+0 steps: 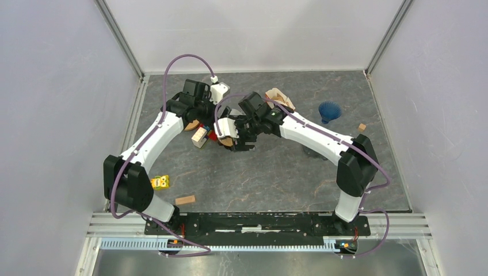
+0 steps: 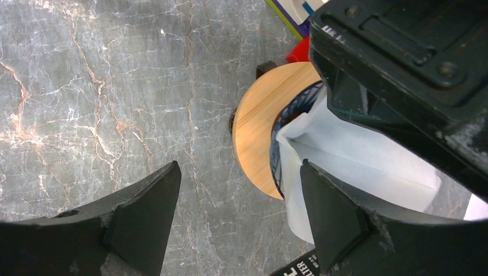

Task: Place the coffee filter in the dripper
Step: Move the coffee server to the center of the board.

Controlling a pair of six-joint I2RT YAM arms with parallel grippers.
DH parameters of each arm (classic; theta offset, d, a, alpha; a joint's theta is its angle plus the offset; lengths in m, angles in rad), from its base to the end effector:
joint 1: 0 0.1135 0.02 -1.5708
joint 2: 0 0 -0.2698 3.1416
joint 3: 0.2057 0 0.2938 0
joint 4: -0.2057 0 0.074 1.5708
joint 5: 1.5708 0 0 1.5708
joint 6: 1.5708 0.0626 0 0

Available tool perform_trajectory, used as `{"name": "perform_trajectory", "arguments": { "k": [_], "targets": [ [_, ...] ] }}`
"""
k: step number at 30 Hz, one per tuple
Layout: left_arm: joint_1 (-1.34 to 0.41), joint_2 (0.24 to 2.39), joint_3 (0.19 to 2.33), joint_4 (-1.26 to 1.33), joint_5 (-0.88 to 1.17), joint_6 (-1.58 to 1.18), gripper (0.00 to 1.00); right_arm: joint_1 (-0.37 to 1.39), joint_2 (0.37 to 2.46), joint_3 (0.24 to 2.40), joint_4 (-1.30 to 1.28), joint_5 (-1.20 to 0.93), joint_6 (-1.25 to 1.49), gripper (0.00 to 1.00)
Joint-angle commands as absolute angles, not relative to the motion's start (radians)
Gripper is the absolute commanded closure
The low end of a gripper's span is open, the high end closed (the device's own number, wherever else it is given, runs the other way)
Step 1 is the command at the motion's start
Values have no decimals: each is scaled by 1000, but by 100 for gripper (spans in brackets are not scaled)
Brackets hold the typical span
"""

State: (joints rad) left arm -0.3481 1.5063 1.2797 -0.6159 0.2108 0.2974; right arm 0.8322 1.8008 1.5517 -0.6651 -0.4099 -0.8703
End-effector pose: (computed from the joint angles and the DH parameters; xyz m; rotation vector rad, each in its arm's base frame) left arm 0.3587 -0.1441 0.2757 0.8549 2.2502 -0.2776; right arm 0.2881 0.3534 0.2594 -1.9464 1.4762 0.4906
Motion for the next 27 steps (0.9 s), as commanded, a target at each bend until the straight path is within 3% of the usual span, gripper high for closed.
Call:
{"name": "perform_trajectory", "arguments": {
  "k": [1, 15, 27],
  "targets": [
    [-342, 1491, 1339, -595, 212, 336, 0, 819, 1725, 1578, -627, -440, -824, 16],
    [-340, 1453, 1376, -552, 224, 221, 0, 767, 1599, 1506, -575, -451, -759, 11],
    [-331, 1378, 1422, -507, 309, 27, 0, 479, 1332, 1278, -502, -359, -570, 13]
  ]
}}
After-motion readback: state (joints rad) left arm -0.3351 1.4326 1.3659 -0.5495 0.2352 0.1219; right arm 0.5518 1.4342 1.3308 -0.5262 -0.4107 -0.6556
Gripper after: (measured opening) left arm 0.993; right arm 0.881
